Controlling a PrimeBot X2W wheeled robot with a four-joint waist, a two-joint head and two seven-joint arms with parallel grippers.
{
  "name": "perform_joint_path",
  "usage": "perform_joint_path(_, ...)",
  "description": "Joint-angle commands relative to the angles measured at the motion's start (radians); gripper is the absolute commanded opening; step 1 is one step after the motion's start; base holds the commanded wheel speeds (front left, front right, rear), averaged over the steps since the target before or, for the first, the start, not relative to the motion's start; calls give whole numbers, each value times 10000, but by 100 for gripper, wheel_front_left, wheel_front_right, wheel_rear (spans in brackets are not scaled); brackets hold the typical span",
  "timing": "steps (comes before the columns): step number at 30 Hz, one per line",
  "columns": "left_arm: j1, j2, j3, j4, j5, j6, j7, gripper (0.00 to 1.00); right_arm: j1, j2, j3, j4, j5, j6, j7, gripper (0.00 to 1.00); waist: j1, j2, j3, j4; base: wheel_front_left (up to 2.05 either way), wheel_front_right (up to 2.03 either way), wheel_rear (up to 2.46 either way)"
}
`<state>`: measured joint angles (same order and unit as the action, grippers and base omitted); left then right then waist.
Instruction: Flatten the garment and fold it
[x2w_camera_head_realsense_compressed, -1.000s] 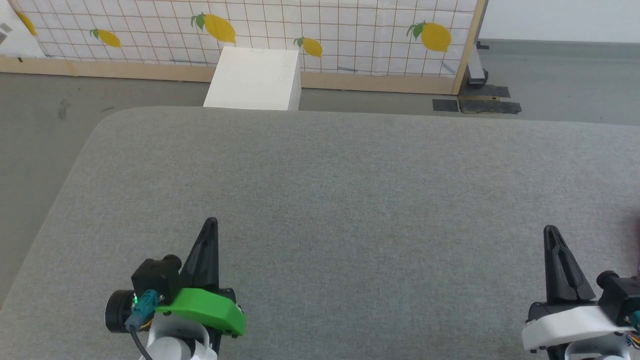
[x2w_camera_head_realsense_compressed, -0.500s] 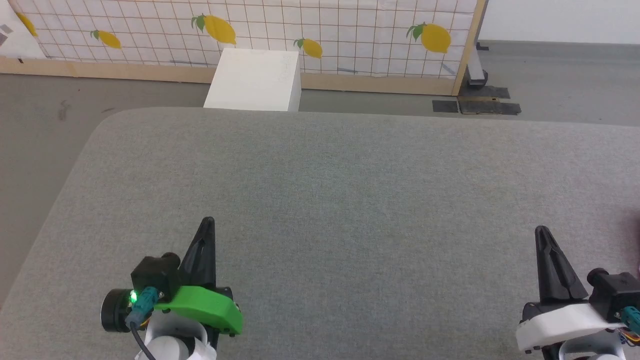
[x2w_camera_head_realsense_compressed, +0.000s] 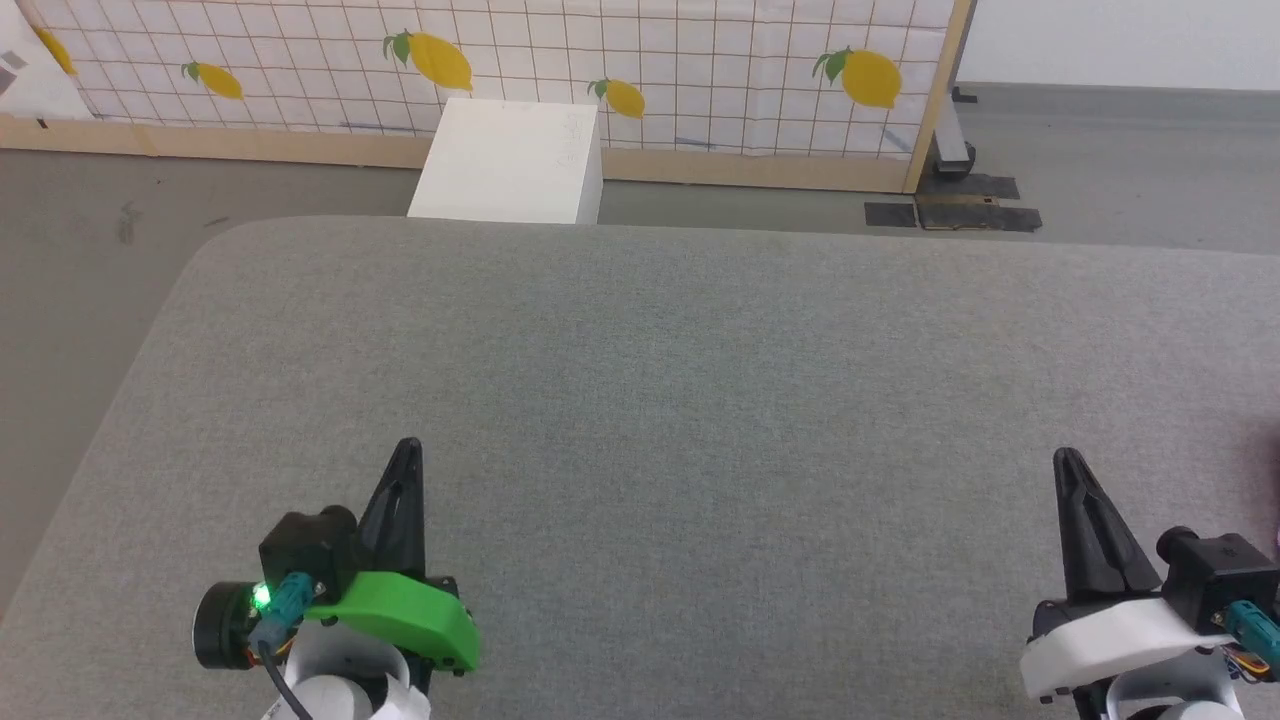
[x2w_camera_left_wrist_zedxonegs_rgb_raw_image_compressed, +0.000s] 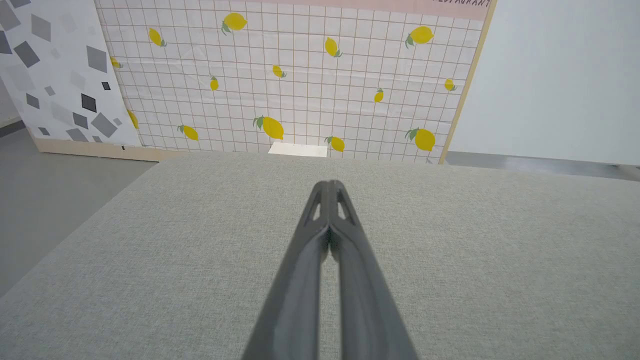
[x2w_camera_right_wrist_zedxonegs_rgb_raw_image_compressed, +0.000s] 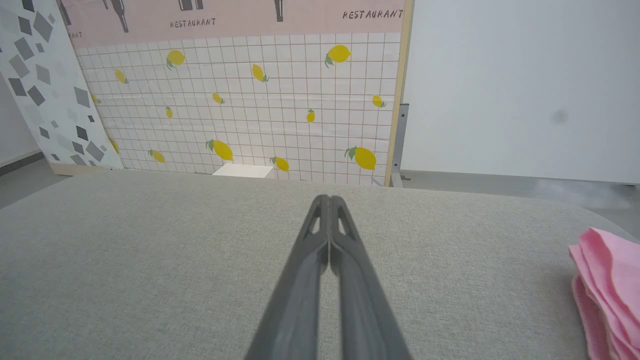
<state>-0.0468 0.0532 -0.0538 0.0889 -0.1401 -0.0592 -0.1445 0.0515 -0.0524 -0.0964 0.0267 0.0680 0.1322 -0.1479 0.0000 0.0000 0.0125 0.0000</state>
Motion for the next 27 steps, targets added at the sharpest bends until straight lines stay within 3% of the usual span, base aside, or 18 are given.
perform_joint_path(1,146,-13,44,-73,191,89,63,0,-164,11,59,-57,-83,-7,72,0,0,0,-3,0,0,0,0)
perform_joint_path(27,265,-20,227,-376,640,275,575,0,-294,15,395,-135,-304,-10,594,0,0,0,-48,0,0,0,0)
